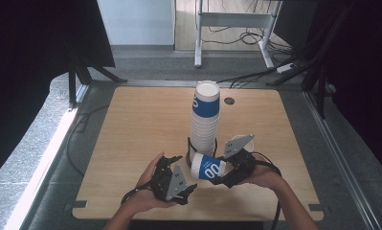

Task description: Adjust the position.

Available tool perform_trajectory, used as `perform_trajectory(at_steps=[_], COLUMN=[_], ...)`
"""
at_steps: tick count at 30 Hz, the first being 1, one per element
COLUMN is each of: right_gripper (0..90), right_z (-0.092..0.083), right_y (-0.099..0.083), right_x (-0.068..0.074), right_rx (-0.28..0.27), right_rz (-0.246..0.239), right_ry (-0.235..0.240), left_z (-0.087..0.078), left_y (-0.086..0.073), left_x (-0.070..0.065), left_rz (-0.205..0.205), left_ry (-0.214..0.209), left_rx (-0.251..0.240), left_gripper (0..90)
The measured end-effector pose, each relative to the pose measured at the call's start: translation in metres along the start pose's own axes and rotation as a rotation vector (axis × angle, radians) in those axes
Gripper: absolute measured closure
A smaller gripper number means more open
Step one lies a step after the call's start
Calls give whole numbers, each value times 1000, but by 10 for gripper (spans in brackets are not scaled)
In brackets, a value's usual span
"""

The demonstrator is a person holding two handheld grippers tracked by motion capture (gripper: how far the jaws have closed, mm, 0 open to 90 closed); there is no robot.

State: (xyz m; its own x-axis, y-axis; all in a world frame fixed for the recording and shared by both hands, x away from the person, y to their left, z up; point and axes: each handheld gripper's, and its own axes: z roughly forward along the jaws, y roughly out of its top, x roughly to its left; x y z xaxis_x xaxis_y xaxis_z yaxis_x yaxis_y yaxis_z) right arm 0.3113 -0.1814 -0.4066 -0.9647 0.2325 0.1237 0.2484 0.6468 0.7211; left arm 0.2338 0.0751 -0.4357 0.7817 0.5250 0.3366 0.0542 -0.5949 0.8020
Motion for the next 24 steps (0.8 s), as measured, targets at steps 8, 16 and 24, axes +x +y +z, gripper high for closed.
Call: perform_trajectory(at_steps=[8,16,24], right_gripper=[278,277,277], right_z=[-4,0,18], right_y=[-9,-22,-34], right_x=[8,15,21], right_rx=[-180,-409,-498], right_rz=[23,53,68], right_ry=[-55,-110,-116], left_z=[-4,-5,-2], left_y=[-11,-17,-22], left_x=[14,25,33], left_rz=[-252,-418,-544], left_ry=[-126,-215,-262], left_rx=[-72,-138,-188], left_gripper=[73,74,74])
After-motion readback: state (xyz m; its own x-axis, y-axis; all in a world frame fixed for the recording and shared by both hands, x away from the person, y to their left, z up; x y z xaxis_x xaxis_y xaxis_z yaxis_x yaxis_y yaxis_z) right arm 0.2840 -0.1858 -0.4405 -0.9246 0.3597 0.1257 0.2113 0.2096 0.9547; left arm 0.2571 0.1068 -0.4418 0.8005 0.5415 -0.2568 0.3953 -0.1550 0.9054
